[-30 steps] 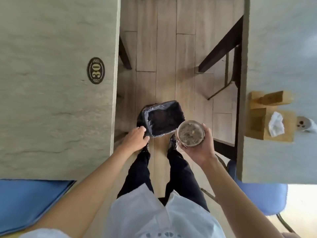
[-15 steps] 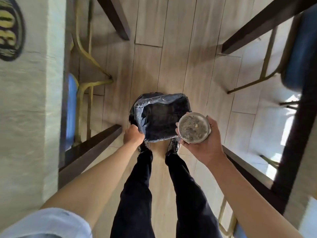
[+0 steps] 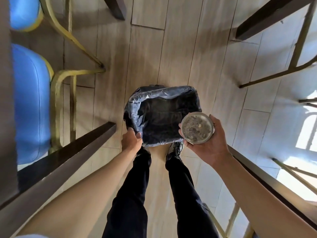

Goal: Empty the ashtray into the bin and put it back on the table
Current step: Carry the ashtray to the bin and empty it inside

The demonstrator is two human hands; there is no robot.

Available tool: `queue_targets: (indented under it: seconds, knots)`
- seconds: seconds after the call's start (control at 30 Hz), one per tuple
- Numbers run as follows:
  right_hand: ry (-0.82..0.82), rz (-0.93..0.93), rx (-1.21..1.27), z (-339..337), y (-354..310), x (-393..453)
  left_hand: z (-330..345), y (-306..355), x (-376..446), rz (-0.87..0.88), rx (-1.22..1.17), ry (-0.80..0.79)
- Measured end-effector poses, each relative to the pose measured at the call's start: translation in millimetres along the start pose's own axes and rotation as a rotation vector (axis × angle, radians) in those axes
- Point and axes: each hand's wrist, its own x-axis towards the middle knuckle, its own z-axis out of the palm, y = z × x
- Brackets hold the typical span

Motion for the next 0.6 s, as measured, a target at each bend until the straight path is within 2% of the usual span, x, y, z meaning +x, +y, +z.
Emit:
queue_targets:
  seconds: [0.17, 0.3, 0.6]
  knots:
    - [0.022, -0.020, -0.041, 12, 1, 21, -19, 4, 11, 0.133, 0.009, 0.065]
    - [0.069, -0.072, -0.094, 28, -2, 41, -42, 24, 21, 0.174, 0.081, 0.151]
    - [0.245, -0.218, -0.316, 60, -4, 81, -65, 42, 28, 0.223, 0.098, 0.118]
